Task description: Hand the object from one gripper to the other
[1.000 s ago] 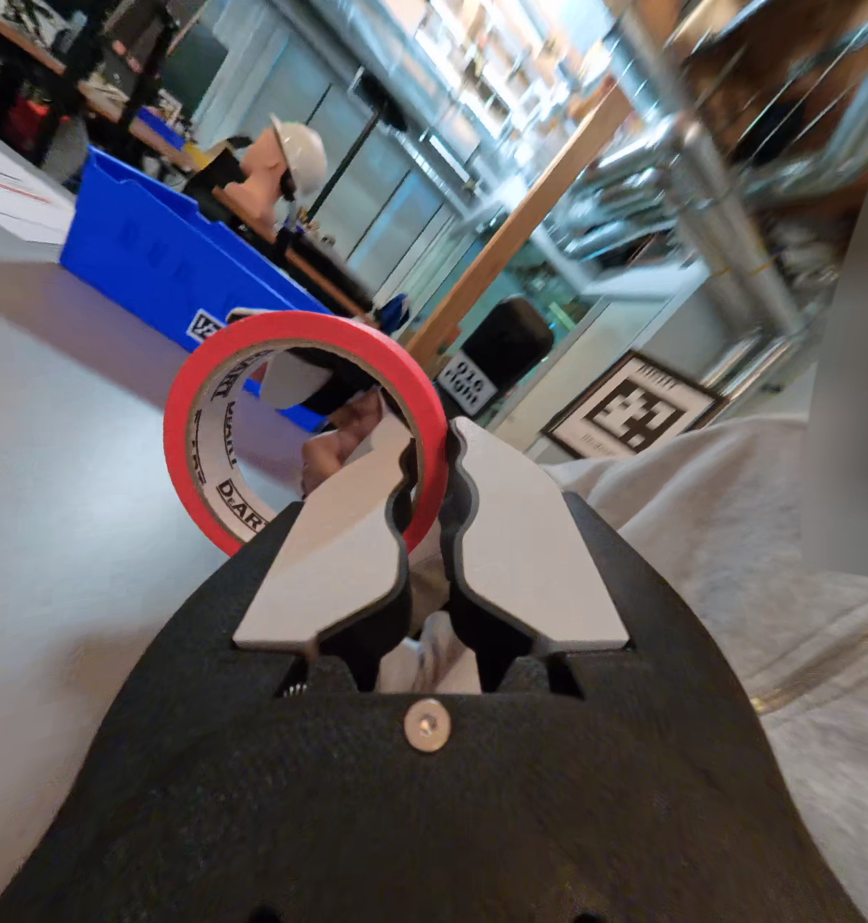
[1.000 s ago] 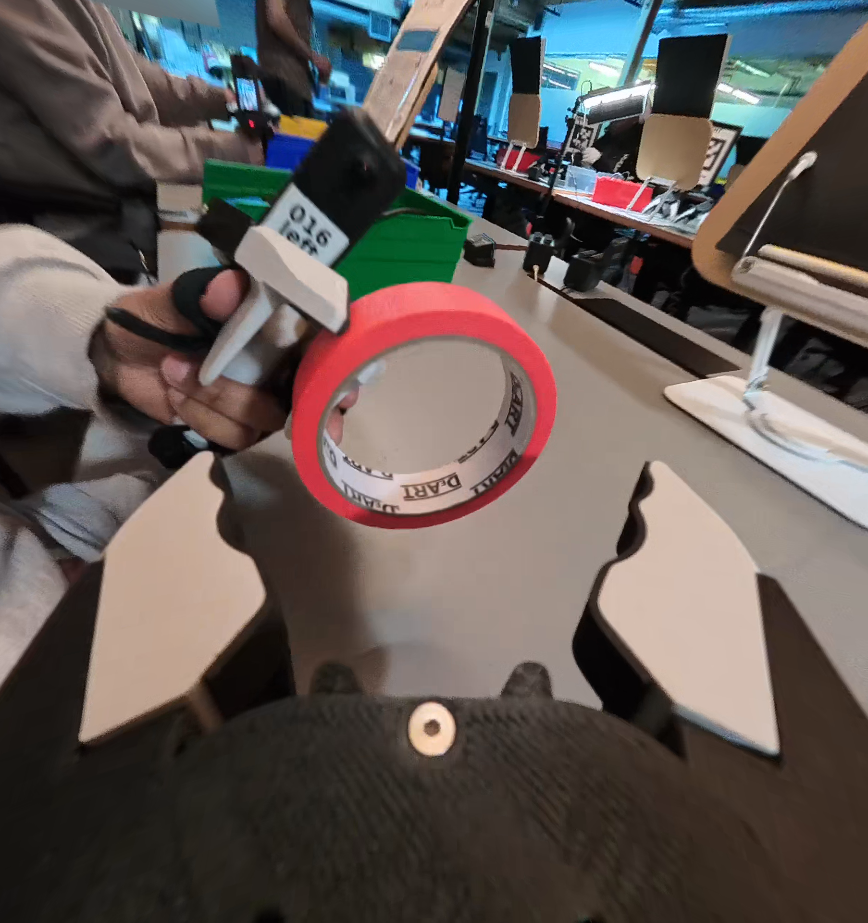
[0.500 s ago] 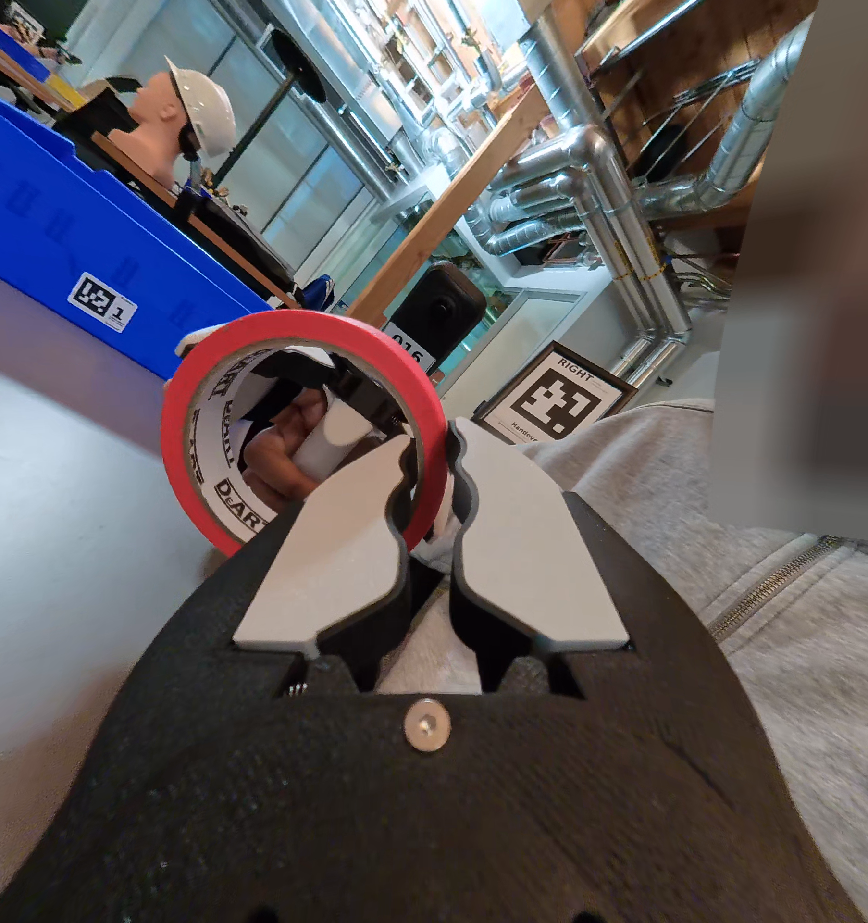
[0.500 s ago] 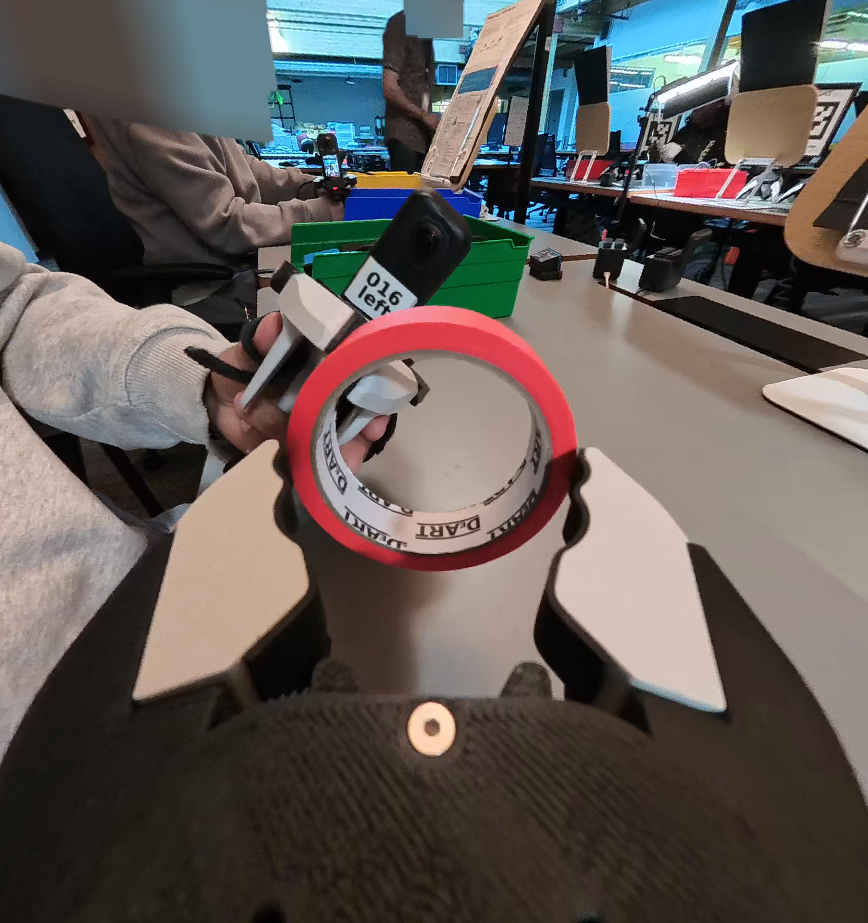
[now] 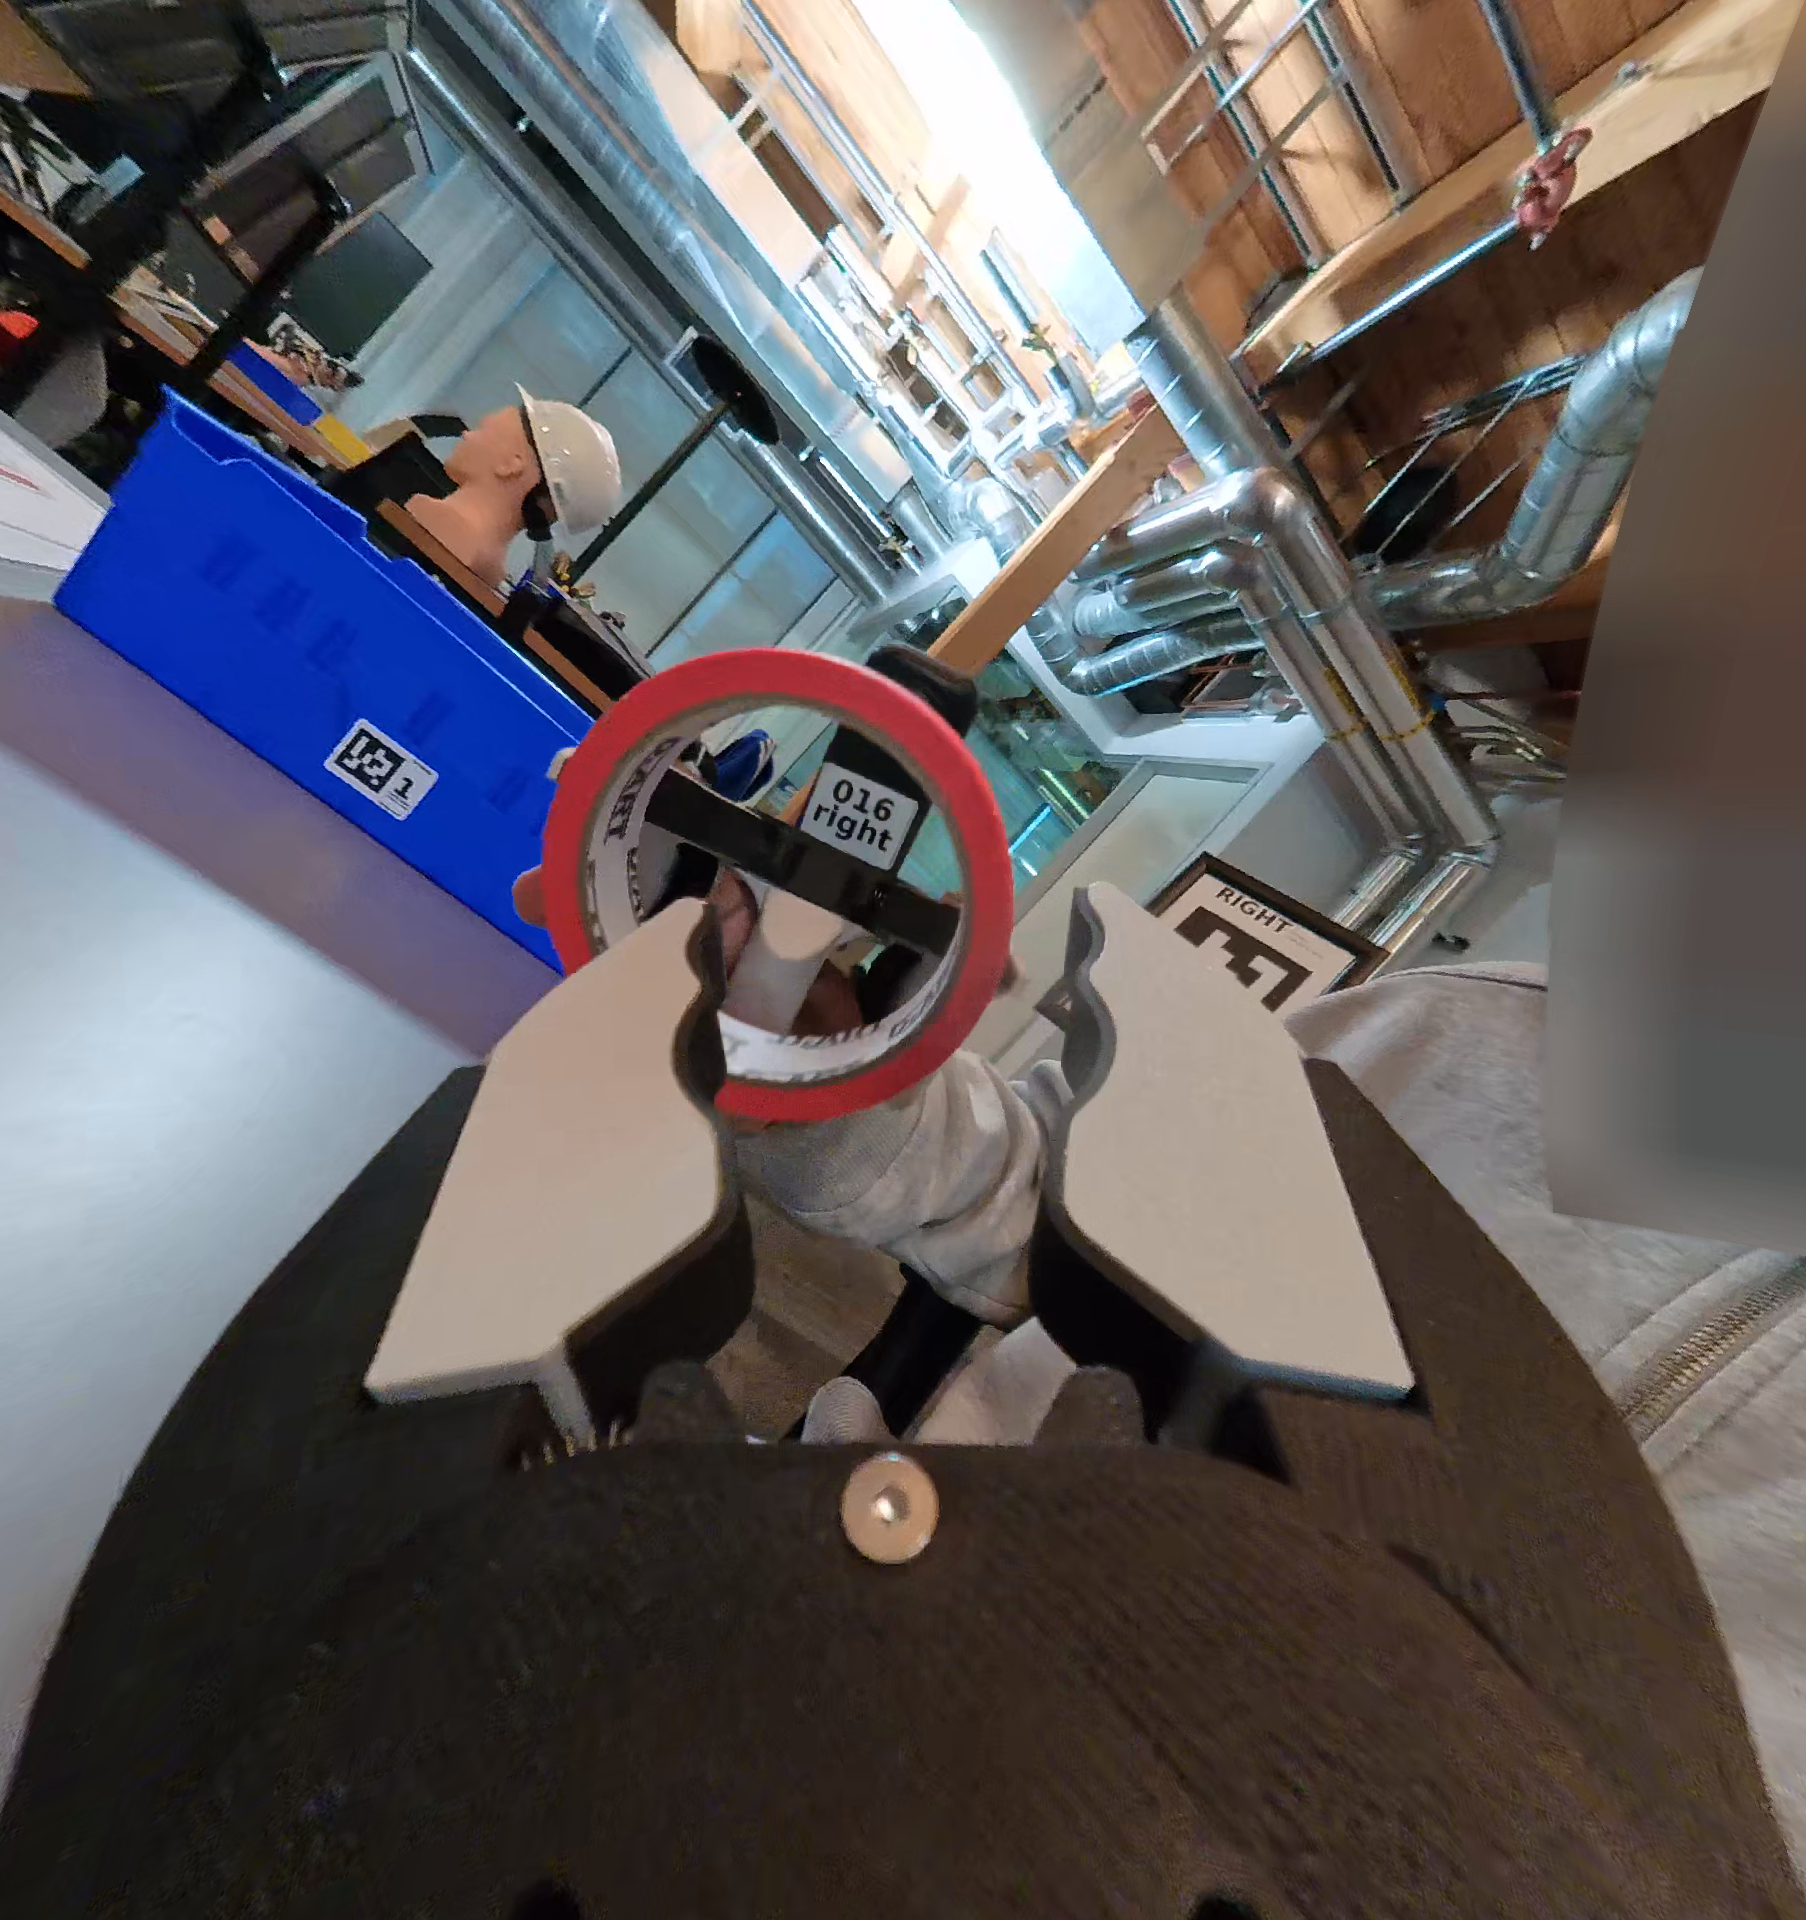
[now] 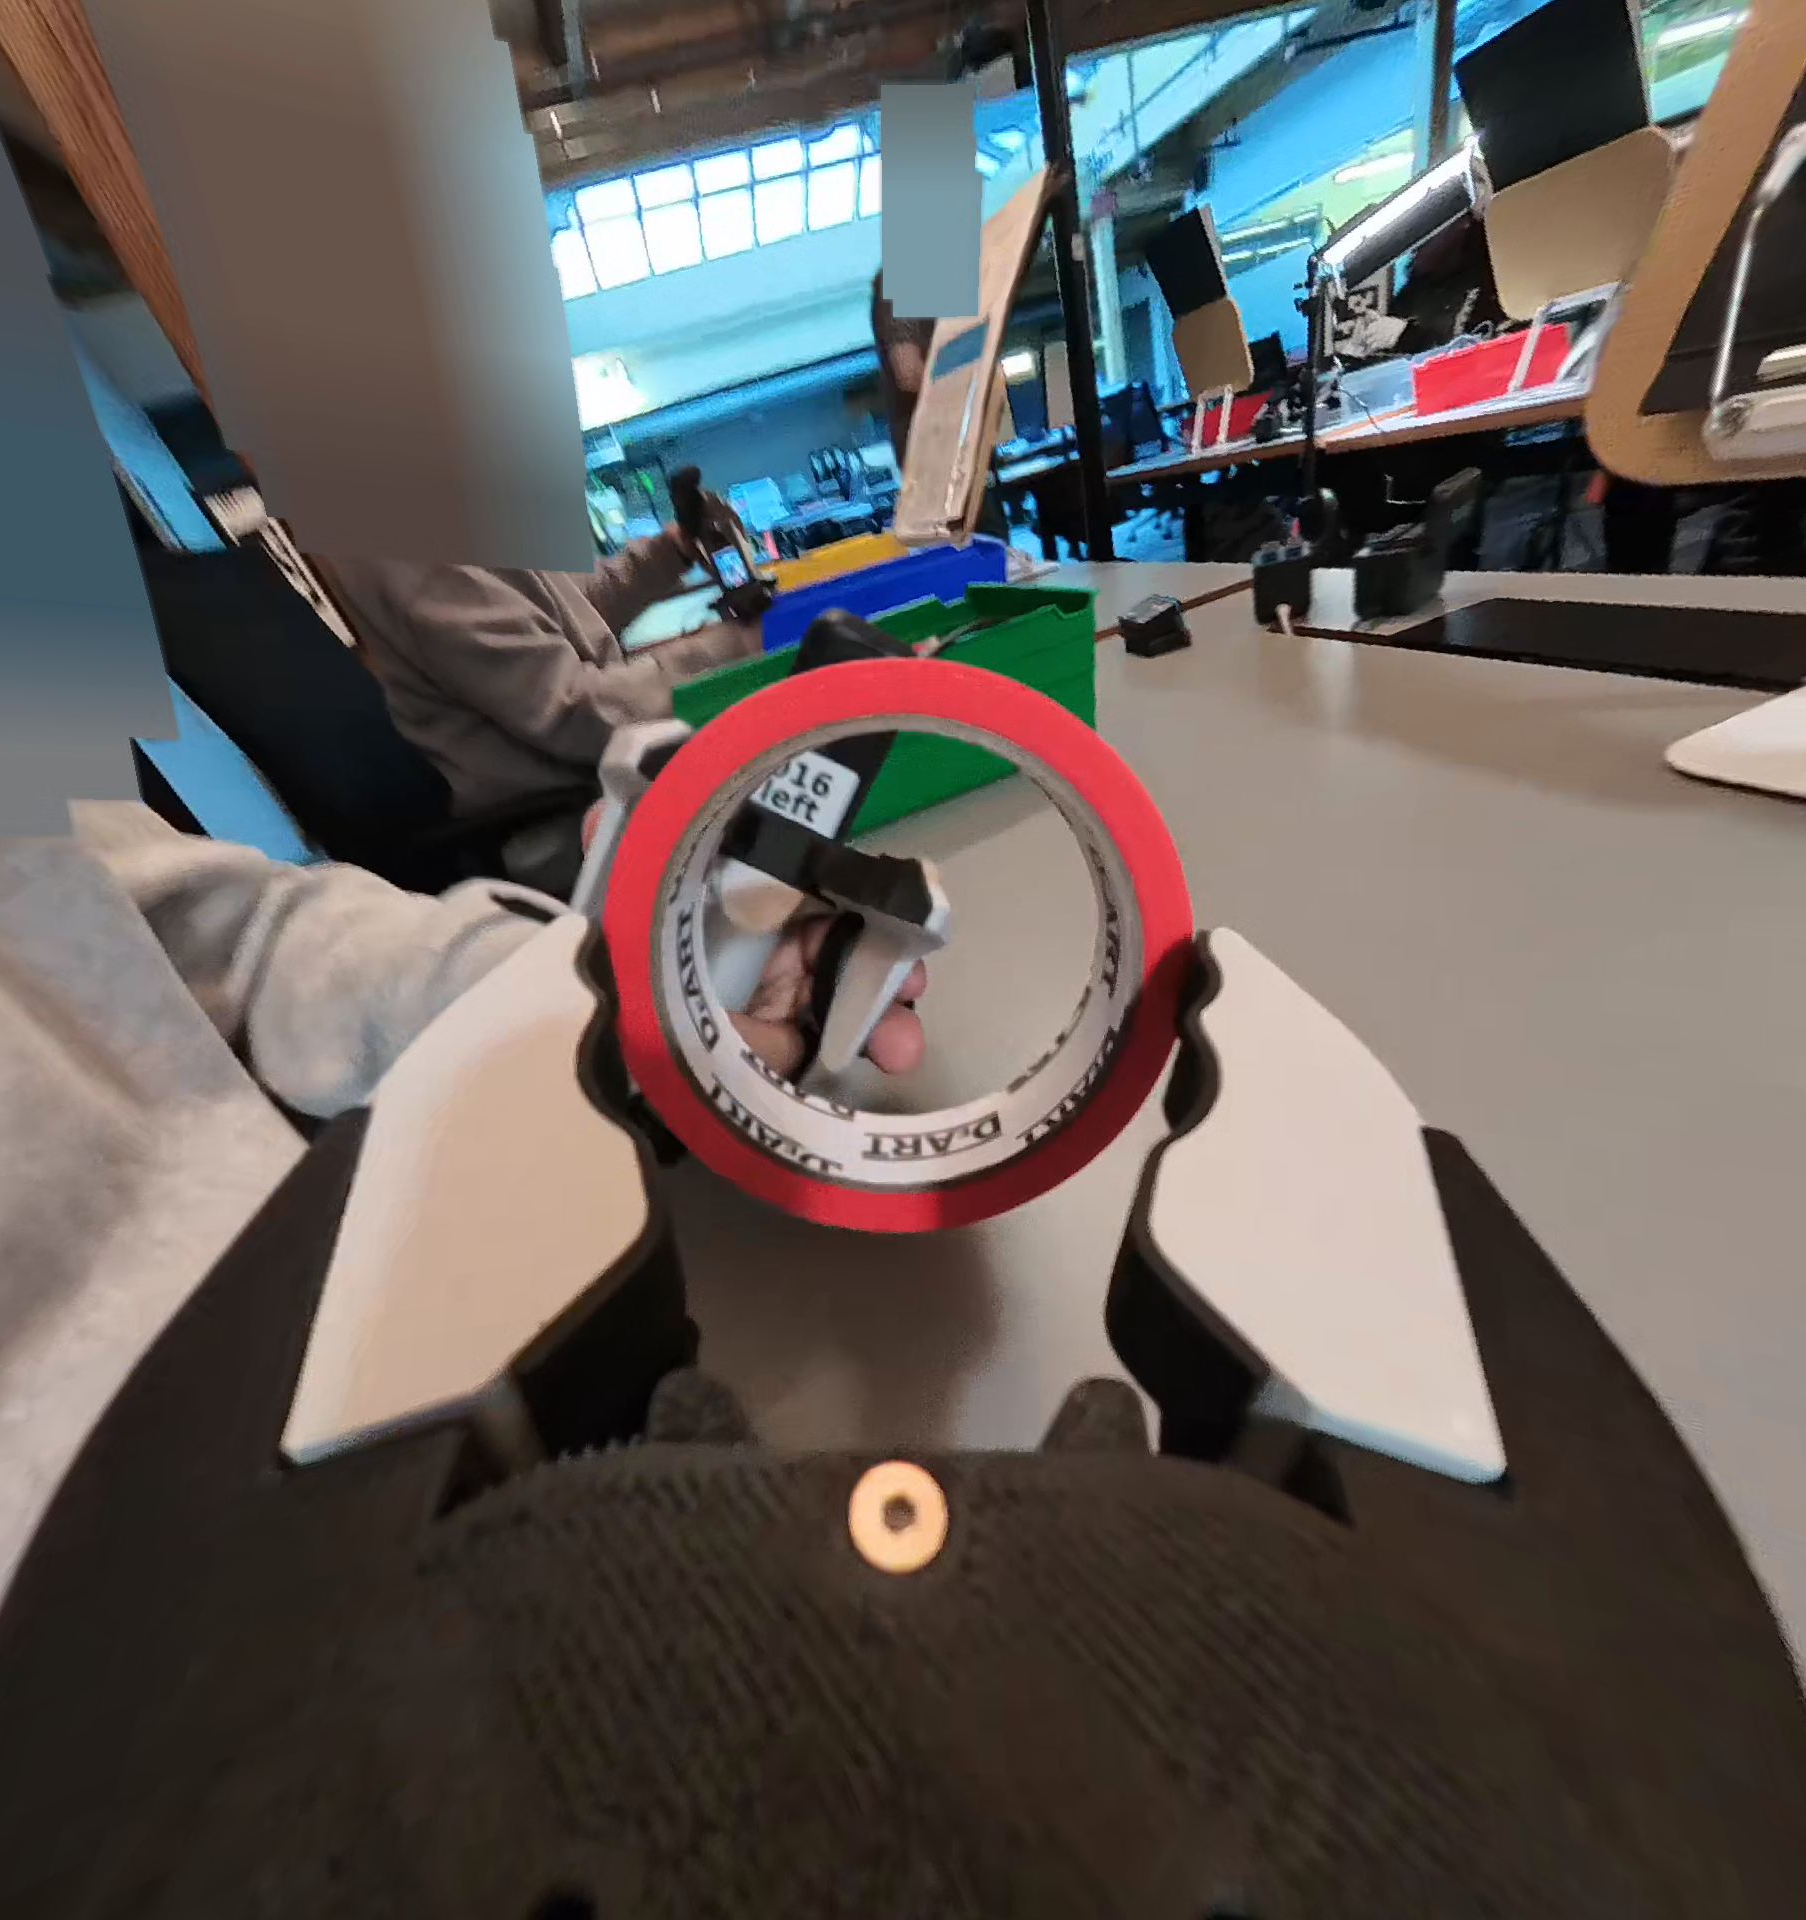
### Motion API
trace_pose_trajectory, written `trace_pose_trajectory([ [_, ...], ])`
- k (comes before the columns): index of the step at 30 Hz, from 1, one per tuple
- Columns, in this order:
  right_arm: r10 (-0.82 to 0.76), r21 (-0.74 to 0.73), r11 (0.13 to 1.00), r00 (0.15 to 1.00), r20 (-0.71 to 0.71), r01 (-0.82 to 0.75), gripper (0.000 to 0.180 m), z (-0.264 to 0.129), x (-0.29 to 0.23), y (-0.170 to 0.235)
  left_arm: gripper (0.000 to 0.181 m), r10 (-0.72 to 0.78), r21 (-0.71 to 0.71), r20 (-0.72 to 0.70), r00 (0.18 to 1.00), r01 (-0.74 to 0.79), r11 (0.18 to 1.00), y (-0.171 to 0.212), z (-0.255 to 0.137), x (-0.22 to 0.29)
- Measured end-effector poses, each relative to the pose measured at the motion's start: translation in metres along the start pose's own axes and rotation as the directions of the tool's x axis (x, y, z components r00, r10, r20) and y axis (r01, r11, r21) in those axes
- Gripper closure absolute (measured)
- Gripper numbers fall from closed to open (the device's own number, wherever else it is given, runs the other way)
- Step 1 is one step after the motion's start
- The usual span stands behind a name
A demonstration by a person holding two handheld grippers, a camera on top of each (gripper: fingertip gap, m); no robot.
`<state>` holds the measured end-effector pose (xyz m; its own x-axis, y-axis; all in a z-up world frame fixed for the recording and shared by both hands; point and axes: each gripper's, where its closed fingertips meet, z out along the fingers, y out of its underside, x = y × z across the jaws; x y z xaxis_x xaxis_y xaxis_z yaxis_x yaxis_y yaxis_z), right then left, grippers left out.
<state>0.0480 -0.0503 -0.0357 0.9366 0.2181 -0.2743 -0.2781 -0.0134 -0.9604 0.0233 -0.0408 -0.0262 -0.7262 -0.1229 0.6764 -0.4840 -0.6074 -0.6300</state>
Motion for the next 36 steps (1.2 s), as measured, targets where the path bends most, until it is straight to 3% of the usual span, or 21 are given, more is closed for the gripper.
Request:
trace_pose_trajectory([
  [6,0.159,0.085,0.982,0.984,0.085,-0.166,0.076,-0.006,0.0,-0.012,0.112,0.05,-0.063,0.03,0.998,-0.048,0.997,0.012,0.005,-0.003],
  [18,0.181,0.03,0.982,0.972,0.151,-0.188,0.075,0.002,-0.015,-0.003,0.072,0.303,-0.191,0.121,0.945,-0.278,0.942,0.027,0.012,-0.007],
  [36,0.218,-0.017,0.976,0.958,0.187,-0.219,0.075,0.004,-0.021,0.005,0.068,0.356,-0.194,0.149,0.923,-0.326,0.925,0.025,0.012,-0.009],
])
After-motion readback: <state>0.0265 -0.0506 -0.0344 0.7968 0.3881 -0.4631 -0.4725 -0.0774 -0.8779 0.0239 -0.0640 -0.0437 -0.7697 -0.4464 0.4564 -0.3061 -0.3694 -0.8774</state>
